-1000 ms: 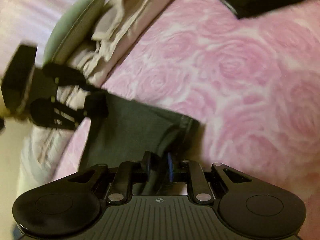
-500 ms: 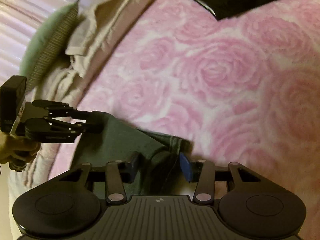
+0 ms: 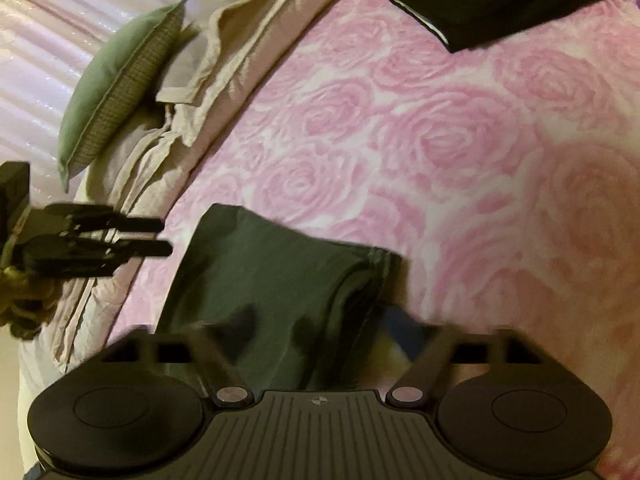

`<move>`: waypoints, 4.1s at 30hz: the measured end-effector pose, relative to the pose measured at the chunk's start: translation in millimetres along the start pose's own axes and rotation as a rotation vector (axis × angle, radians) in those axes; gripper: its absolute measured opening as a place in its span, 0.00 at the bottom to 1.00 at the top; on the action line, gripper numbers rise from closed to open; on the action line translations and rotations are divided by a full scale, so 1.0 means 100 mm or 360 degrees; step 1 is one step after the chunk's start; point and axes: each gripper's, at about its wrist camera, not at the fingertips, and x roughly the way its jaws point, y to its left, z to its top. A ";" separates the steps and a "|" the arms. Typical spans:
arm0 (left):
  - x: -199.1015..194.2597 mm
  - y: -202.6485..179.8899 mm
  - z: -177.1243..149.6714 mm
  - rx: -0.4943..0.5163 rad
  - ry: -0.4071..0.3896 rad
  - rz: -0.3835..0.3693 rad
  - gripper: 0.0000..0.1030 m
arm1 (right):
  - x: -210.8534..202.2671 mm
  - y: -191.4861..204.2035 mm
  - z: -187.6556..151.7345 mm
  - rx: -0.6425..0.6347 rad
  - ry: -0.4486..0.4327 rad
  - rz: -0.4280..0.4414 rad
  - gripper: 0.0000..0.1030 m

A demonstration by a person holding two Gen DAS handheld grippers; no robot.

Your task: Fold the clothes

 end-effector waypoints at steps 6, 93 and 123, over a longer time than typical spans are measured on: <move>0.42 -0.26 -0.27 0.0011 0.0075 -0.0098 0.35 | 0.37 0.03 -0.03 -0.0003 0.0071 -0.0039 0.78; 0.51 -0.63 -0.37 -0.0352 -0.0035 -0.0126 0.36 | -0.65 -1.49 1.13 0.0335 -0.0180 -0.0303 0.29; 0.39 -1.64 -0.87 0.1076 -0.0265 0.0319 0.52 | -0.36 0.44 -1.17 -0.1342 0.0010 -0.0868 0.93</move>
